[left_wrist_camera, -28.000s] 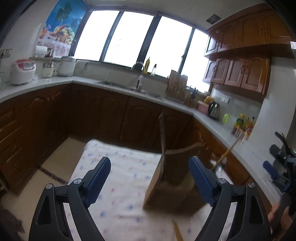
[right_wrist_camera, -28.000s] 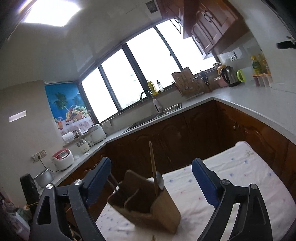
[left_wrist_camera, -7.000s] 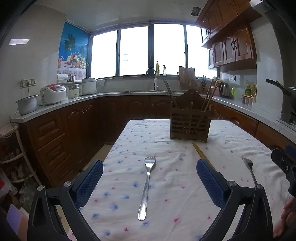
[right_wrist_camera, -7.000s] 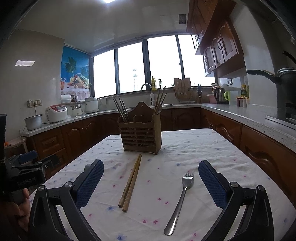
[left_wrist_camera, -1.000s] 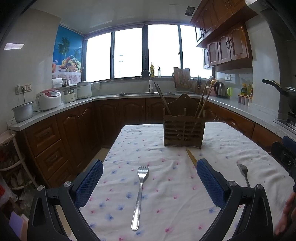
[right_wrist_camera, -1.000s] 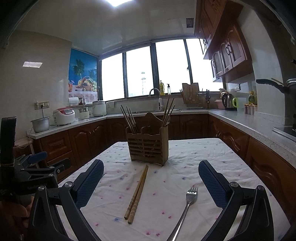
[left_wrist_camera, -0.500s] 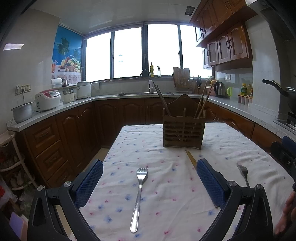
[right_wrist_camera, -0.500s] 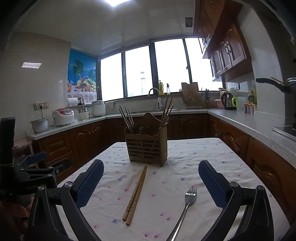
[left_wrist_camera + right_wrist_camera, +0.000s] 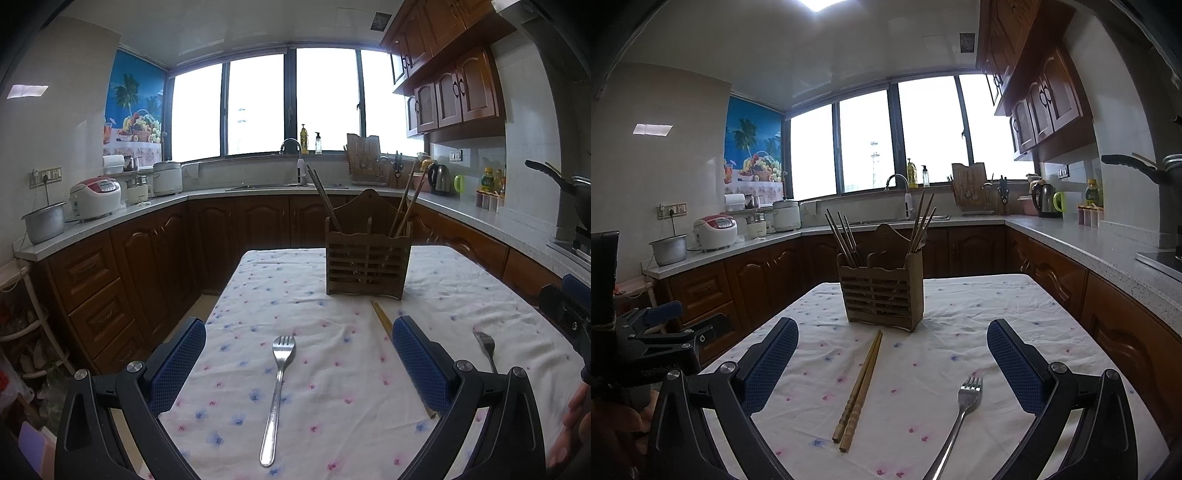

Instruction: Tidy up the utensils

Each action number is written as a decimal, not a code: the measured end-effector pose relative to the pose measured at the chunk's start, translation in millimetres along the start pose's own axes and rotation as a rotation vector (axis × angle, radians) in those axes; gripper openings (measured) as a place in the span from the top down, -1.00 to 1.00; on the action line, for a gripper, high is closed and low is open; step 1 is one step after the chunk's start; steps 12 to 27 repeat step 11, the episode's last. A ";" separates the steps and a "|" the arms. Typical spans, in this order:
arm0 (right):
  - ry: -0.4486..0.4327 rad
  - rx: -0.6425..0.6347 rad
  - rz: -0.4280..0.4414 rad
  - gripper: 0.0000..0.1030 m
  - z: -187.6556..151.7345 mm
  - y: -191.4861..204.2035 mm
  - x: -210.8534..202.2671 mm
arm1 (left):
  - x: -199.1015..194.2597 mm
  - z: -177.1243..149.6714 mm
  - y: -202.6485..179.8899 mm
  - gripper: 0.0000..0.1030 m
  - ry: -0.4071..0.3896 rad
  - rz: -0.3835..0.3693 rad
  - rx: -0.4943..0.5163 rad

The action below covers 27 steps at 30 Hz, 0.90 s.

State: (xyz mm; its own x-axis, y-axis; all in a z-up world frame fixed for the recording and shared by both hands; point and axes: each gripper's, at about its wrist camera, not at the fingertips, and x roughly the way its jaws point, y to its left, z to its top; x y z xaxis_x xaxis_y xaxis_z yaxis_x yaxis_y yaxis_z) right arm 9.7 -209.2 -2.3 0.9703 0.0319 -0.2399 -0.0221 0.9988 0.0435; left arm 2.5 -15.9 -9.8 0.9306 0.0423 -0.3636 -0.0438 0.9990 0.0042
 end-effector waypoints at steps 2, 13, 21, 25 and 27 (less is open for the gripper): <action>0.001 0.000 -0.001 -1.00 -0.1 0.2 -0.3 | 0.4 -0.1 0.0 -0.99 0.001 -0.002 -0.002; 0.004 0.004 -0.004 -1.00 -1.1 -3.7 3.4 | 2.0 0.8 0.6 -0.99 0.002 -0.004 -0.003; 0.004 0.004 -0.004 -1.00 -1.1 -3.7 3.4 | 2.0 0.8 0.6 -0.99 0.002 -0.004 -0.003; 0.004 0.004 -0.004 -1.00 -1.1 -3.7 3.4 | 2.0 0.8 0.6 -0.99 0.002 -0.004 -0.003; 0.004 0.004 -0.004 -1.00 -1.1 -3.7 3.4 | 2.0 0.8 0.6 -0.99 0.002 -0.004 -0.003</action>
